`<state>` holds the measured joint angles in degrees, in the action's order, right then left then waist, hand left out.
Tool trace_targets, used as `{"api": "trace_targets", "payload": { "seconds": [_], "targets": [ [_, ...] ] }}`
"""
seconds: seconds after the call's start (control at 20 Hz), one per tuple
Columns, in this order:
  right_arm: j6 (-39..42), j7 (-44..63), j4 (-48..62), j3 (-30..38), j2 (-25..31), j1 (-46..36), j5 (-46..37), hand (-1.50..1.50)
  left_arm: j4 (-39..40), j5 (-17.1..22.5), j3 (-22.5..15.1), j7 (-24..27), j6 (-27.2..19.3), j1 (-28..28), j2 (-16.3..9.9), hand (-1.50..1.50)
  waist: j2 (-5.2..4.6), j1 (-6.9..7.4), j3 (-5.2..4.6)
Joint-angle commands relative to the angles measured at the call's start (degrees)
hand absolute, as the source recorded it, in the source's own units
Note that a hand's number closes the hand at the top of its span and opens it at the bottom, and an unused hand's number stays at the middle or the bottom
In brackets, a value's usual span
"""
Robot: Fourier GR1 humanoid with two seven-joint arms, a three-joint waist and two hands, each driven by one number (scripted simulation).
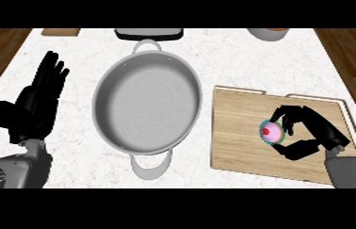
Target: Pick the cupcake from the tray and place it in the pot
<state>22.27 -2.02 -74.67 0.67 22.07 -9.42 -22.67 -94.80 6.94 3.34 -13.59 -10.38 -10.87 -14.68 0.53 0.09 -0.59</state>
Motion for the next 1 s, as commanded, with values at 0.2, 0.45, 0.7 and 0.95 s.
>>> {"api": "trace_targets", "payload": {
  "seconds": [0.2,0.45,0.7,0.95],
  "targets": [
    [-4.87,13.22,-6.33,-23.53,-17.64,-8.61,-15.62,1.5,0.4,0.26,-3.38,-0.07,2.35,-2.05,1.13,0.0,-0.21,8.32,-0.54],
    [-7.92,25.73,-7.57,-33.35,-21.71,-12.88,-20.57,1.5,0.84,0.12,-4.43,-0.9,2.68,-3.52,1.49,0.0,0.0,8.52,-0.09],
    [-17.3,36.53,-13.46,-37.67,-21.84,-16.38,-22.46,1.5,2.08,0.06,-3.96,-0.77,2.45,-3.67,1.49,0.0,0.48,7.33,0.25],
    [-30.17,48.09,-17.82,-42.03,-21.99,-21.21,-28.0,1.5,3.0,-0.69,-3.66,-0.75,1.26,-4.28,1.83,0.0,0.97,5.86,0.38]
  ]
}}
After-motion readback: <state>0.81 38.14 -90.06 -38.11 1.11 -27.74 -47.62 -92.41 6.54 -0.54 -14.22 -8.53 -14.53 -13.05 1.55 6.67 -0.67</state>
